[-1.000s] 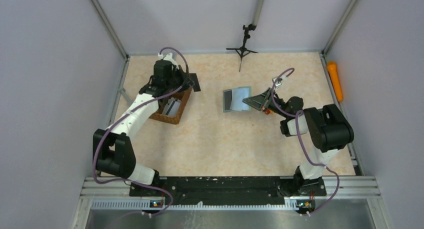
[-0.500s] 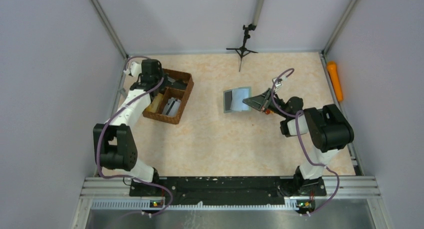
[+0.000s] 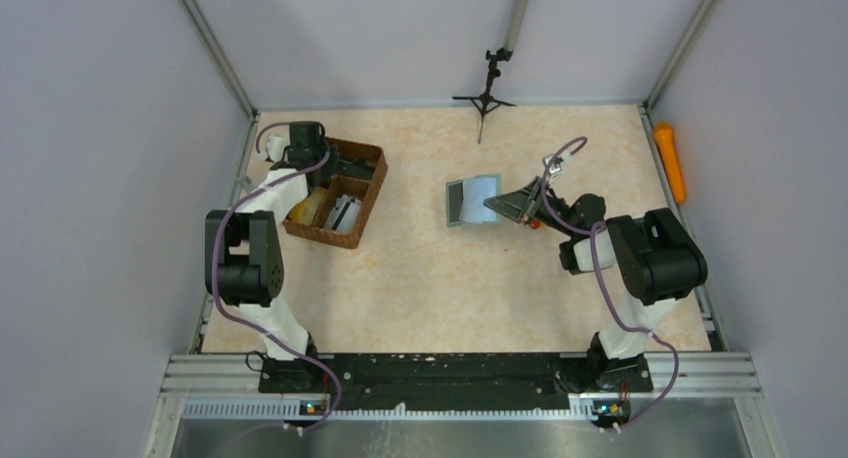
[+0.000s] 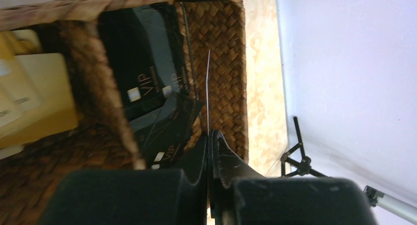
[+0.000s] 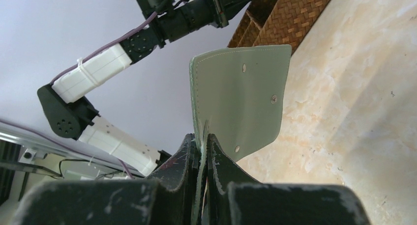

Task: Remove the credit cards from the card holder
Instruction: Place the credit card in the storage box.

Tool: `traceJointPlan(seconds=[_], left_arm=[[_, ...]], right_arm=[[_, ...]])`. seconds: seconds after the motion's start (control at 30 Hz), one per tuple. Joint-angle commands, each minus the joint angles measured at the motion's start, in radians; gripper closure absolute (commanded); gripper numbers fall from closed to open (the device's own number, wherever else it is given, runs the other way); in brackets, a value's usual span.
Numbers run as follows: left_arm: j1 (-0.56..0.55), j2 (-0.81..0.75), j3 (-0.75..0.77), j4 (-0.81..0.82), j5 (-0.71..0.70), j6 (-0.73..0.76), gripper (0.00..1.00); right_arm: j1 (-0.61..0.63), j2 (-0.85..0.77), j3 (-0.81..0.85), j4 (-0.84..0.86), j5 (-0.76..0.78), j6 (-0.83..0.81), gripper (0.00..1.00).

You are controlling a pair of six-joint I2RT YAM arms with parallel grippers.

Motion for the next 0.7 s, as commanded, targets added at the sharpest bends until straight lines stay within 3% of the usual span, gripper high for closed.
traceJointPlan(seconds=[0.0,0.13,0.33,0.53,0.67], left_arm=[[0.008,0.072,0.077,0.142,0.043,-0.043,1.00],[0.008,0.115,0.104,0.147,0.031,-0.071,0.98],[0.008,0.085,0.102,0.109,0.028,-0.053,0.49],[0.010,-0.086,0.012,0.094,0.027,0.033,0.44],[0.008,-0.224,-0.035,0.051,0.142,0.194,0.39]], right_arm=[[0.016,0.017,0.022,0.111,-0.004,0.003,1.00],[0.017,0.031,0.024,0.133,-0.005,0.019,1.00],[0.020,0.050,0.027,0.149,-0.003,0.032,1.00],[0.025,0.051,0.032,0.144,-0.006,0.032,1.00],[0.027,0.045,0.031,0.151,-0.011,0.041,1.00]])
